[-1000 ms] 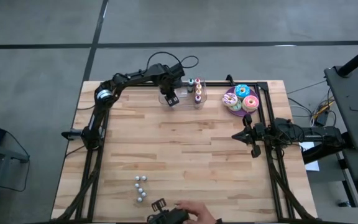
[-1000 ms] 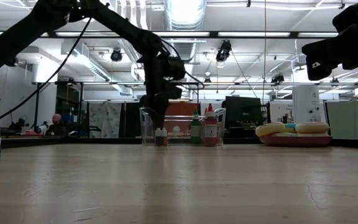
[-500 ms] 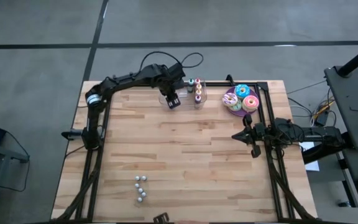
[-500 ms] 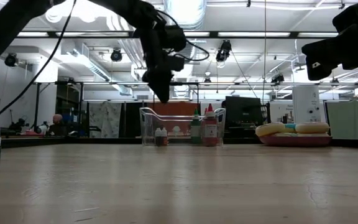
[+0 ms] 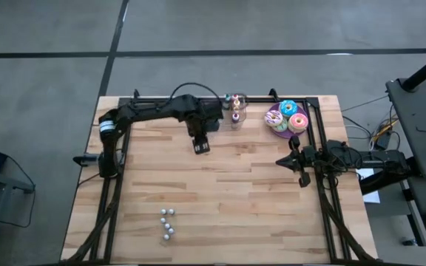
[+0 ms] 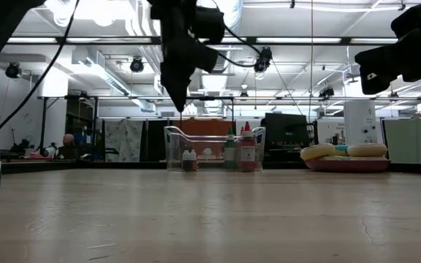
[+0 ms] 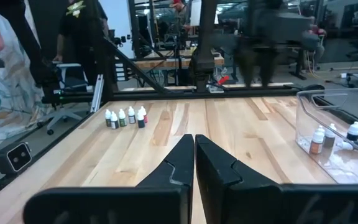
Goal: Pick & Place food coloring
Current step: Put the small blue food coloring bottle into the transparent bin
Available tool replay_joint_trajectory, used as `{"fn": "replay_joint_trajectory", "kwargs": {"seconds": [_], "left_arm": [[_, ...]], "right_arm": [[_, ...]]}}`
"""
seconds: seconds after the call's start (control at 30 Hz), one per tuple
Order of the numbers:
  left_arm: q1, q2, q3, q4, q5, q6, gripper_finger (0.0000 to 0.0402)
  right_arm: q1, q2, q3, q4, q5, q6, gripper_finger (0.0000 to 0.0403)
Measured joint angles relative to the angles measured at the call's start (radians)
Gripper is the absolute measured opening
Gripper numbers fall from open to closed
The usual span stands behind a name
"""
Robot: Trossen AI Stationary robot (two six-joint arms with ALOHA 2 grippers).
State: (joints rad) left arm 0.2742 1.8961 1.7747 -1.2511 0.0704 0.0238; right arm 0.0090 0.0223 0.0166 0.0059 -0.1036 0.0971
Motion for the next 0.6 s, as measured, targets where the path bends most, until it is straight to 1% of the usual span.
{"fn": "replay_joint_trajectory", "kwargs": {"seconds": [0.07, 0.27, 0.47, 0.6], "left_arm": [[-0.031, -0.031, -0.042, 0.006, 0.0, -0.007, 0.0113], [-0.137, -0.151, -0.221, 0.043, 0.0, -0.058, 0.0113], [-0.251, -0.294, -0.405, 0.138, 0.001, -0.133, 0.0113], [-0.33, -0.367, -0.49, 0.156, 0.001, -0.172, 0.0113]], "right_arm": [[0.0, 0.0, 0.0, 0.0, 0.0, 0.0, 0.0008], [0.0, 0.0, 0.0, 0.0, 0.0, 0.0, 0.0008], [0.0, 0.0, 0.0, 0.0, 0.0, 0.0, 0.0008], [0.0, 0.0, 0.0, 0.0, -0.002, 0.0, 0.0009]]}}
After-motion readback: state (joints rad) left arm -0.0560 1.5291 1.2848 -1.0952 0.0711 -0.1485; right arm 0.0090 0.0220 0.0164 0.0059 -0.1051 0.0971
